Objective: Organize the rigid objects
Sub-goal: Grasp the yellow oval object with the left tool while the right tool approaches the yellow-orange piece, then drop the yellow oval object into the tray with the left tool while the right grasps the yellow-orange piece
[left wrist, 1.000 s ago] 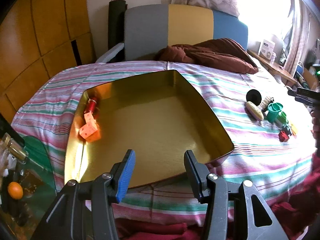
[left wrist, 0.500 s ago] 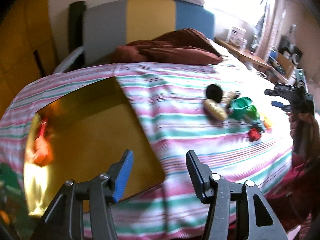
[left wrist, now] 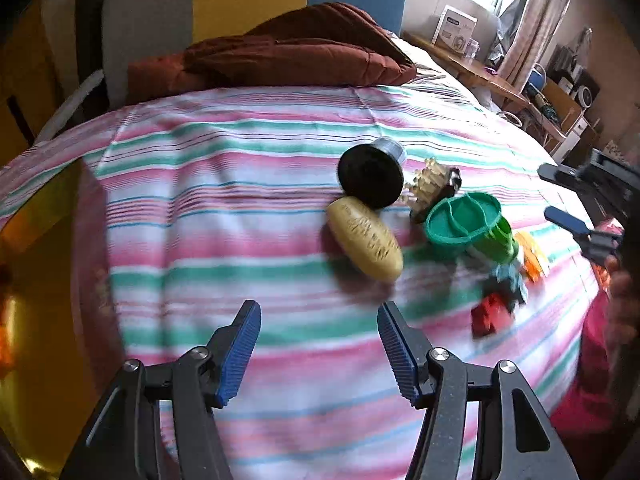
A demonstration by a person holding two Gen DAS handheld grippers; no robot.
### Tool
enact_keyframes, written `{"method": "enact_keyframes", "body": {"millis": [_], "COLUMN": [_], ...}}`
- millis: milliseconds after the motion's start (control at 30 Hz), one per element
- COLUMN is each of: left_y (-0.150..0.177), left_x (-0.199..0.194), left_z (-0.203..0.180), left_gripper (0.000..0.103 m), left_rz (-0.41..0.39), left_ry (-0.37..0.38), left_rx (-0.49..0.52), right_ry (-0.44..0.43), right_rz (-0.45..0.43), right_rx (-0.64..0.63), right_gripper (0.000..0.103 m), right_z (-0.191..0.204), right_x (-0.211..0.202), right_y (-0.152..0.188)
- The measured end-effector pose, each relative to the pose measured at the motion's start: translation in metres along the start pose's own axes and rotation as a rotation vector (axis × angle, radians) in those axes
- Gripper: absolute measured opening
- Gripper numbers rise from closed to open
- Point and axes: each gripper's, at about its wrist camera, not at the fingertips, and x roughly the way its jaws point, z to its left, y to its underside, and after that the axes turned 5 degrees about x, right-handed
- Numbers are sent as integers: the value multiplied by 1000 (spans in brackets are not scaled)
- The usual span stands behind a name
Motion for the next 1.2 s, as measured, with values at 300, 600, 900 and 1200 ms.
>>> {"method": "enact_keyframes", "body": {"millis": [300, 600, 900, 1200], "left_y": [-45, -53, -6, 43], "left_x": [44, 73, 49, 24], "left_z": [-16, -24, -24, -23], "left_gripper": [67, 54, 38, 35], "left_rz": [22, 23, -80, -144], "left_ry": [-22, -52, -87, -87], "left_rx": [-31, 16, 157, 206], "right_ry": [-43, -61, -56, 5], "right_rz": [2, -6, -58, -8], "right_rx": [17, 35, 147, 202], "right_gripper": [58, 58, 58, 58], "right_z": [0, -4, -30, -47], "right_x": [-2, -3, -15, -7], "right_y": [-3, -8, -16, -17]}}
